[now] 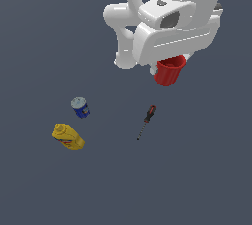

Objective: Pick up a designated object from a clutter of objects.

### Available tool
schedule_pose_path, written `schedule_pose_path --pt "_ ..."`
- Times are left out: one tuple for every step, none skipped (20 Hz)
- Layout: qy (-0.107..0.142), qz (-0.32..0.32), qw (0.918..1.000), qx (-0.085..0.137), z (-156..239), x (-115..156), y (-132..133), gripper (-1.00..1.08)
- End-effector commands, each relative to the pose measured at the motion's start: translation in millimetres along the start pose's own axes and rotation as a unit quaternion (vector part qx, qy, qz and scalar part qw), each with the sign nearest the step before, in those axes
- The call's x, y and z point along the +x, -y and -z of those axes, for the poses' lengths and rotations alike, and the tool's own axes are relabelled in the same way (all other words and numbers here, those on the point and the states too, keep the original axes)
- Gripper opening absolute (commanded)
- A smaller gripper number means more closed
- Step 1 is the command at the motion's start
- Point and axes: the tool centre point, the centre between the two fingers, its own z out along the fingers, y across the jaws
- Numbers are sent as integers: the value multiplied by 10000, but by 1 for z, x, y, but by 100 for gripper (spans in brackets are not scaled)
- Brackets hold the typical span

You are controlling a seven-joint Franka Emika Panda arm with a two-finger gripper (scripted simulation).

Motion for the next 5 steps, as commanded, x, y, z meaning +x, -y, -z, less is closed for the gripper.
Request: schedule_pose_path --pt "-4 1 10000 -2 5 1 -1 -100" --pt "-4 1 10000 -2 6 1 -1 -100" --pt "-4 1 10000 -2 6 1 -1 -100" --pt "-4 1 10000 -2 6 2 -1 -100" --pt "-4 1 10000 -2 5 2 -1 -100"
